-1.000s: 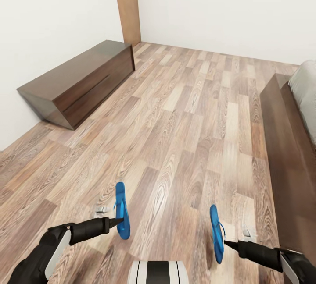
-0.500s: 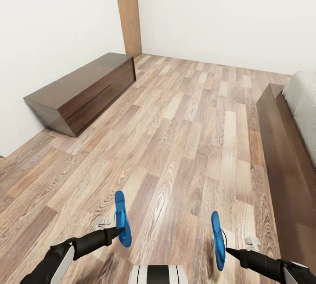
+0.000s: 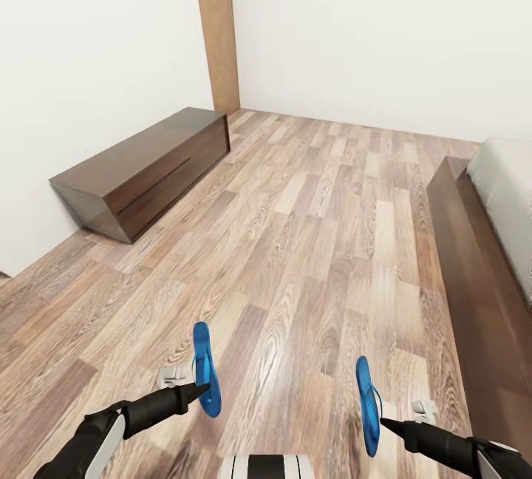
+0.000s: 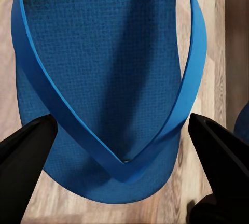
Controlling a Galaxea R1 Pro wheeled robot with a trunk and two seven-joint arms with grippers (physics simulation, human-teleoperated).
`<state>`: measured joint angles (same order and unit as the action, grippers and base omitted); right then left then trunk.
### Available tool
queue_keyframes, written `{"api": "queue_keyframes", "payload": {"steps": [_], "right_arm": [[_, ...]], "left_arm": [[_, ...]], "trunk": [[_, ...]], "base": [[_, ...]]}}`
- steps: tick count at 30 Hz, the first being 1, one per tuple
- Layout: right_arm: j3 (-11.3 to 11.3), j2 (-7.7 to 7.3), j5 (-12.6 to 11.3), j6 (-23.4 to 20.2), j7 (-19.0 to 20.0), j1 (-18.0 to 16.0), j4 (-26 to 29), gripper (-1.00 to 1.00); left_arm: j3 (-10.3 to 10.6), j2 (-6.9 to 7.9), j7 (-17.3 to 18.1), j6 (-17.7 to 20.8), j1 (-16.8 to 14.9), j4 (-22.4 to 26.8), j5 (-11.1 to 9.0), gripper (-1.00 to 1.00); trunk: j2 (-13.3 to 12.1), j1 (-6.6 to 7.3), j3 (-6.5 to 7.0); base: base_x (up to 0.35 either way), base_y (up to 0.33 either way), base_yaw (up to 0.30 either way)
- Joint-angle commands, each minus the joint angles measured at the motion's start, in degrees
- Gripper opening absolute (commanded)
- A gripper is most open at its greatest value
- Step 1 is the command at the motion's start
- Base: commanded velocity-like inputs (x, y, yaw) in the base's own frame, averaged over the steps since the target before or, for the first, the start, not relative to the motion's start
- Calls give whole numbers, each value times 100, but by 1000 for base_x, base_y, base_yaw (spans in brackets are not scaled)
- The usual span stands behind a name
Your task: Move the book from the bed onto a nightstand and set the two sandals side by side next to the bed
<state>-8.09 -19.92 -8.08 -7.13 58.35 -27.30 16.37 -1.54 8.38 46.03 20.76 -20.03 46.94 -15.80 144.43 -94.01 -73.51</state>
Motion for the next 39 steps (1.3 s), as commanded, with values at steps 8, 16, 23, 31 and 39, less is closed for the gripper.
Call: {"api": "queue_keyframes", "payload": {"steps": [8, 16, 23, 31, 39], "right_arm": [[1, -2, -43, -60, 0, -3, -2, -100], [1, -1, -44, -61, -8, -4, -2, -100], [1, -1, -44, -60, -10, -4, -2, -100], [1, 1, -44, -60, -17, -3, -10, -100], [0, -1, -44, -60, -17, 0, -11, -100]], "left_arm": [[-5, 6, 11, 50, -1, 0, -37, -100], [-5, 12, 4, 51, -1, -9, -38, -100], [-6, 15, 3, 50, -1, -9, -37, -100], [-4, 10, 2, 49, -1, -9, -37, -100], [-4, 6, 2, 50, -1, -9, -37, -100]], "trunk": [[-9, 21, 174], [-20, 42, 351], [-30, 60, 506], [-40, 81, 683], [-51, 101, 861]], "base": [[0, 0, 0], [0, 0, 0], [0, 0, 0], [0, 0, 0], [0, 0, 0]]}}
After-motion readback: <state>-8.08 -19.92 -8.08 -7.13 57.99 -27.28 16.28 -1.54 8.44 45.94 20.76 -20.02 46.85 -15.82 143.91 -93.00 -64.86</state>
